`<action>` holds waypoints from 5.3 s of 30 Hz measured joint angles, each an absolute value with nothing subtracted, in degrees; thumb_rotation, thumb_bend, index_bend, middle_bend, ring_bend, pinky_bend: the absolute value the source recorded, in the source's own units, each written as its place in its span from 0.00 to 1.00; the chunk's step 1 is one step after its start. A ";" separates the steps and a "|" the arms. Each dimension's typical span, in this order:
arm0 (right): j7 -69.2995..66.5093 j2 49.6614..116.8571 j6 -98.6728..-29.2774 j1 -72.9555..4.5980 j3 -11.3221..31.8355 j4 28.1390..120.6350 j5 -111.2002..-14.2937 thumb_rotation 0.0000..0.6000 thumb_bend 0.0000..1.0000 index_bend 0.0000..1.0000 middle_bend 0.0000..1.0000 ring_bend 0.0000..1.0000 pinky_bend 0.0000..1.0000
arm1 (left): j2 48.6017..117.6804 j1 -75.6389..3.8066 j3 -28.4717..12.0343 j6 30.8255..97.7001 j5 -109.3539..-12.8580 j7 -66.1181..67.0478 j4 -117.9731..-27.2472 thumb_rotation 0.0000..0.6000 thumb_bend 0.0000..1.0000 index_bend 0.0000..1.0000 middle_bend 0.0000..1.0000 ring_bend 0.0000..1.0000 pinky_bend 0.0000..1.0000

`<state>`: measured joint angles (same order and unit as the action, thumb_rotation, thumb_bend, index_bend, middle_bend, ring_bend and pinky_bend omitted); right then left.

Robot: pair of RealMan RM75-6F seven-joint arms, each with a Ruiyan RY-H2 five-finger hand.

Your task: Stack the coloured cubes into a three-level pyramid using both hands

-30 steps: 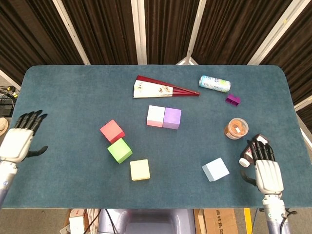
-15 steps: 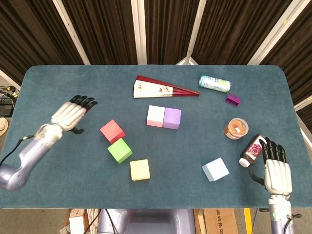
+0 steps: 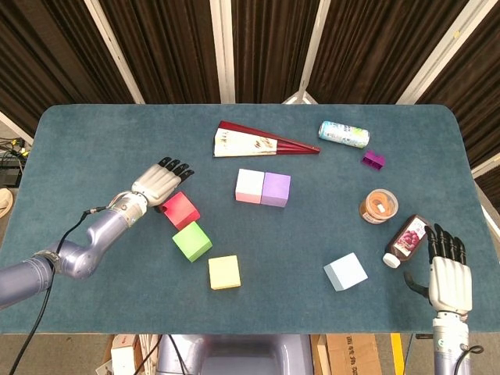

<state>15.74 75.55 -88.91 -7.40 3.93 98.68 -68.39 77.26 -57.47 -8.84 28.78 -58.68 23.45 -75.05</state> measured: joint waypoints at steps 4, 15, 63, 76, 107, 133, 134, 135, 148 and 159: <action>16.10 75.67 -88.38 -7.22 4.38 98.74 -68.15 1.00 0.27 0.07 0.03 0.00 0.00 | 76.73 -57.44 -8.68 29.35 -60.14 21.35 -75.79 1.00 0.23 0.06 0.03 0.00 0.00; 16.18 75.76 -85.75 -7.07 5.90 98.60 -65.61 1.00 0.27 0.07 0.03 0.00 0.00 | 73.03 -57.40 -9.46 33.17 -62.87 18.17 -79.72 1.00 0.23 0.10 0.03 0.00 0.00; 16.57 77.12 -82.73 -6.38 10.04 98.21 -59.66 1.00 0.27 0.08 0.03 0.00 0.00 | 76.29 -57.76 -3.34 31.52 -67.34 11.04 -76.92 1.00 0.30 0.28 0.24 0.00 0.00; 16.92 77.62 -82.49 -6.35 10.58 98.23 -58.56 1.00 0.27 0.09 0.03 0.00 0.00 | 76.18 -57.54 -3.46 31.80 -67.70 9.63 -77.31 1.00 0.30 0.30 0.26 0.00 0.00; 13.43 76.12 -81.21 -6.01 10.62 99.38 -60.52 1.00 0.27 0.09 0.03 0.00 0.00 | 71.81 -57.51 -8.65 42.61 -41.40 17.25 -84.28 1.00 0.34 0.42 0.37 0.01 0.03; 13.11 76.27 -79.76 -6.52 11.35 98.18 -58.61 1.00 0.27 0.09 0.03 0.00 0.00 | 88.51 -74.02 -13.49 49.64 -6.27 43.20 -74.22 1.00 0.30 0.44 0.36 0.02 0.04; 13.04 76.26 -79.76 -6.53 11.40 98.15 -58.56 1.00 0.27 0.09 0.03 0.00 0.00 | 88.79 -74.17 -13.72 49.42 -5.79 43.25 -73.92 1.00 0.30 0.44 0.36 0.02 0.04; 12.94 76.23 -79.76 -6.51 11.43 98.10 -58.53 1.00 0.27 0.09 0.03 0.00 0.00 | 89.04 -74.32 -13.91 49.21 -5.33 43.32 -73.70 1.00 0.30 0.44 0.36 0.02 0.04; 12.23 75.96 -79.86 -6.37 11.53 98.12 -58.65 1.00 0.27 0.09 0.03 0.00 0.00 | 92.22 -74.82 -16.23 50.34 -2.48 43.82 -69.61 1.00 0.28 0.42 0.35 0.02 0.04; 12.39 76.17 -79.64 -6.55 11.62 97.75 -58.26 1.00 0.27 0.09 0.03 0.00 0.00 | 94.74 -74.05 -17.94 50.40 -4.52 42.59 -66.53 1.00 0.26 0.40 0.31 0.02 0.04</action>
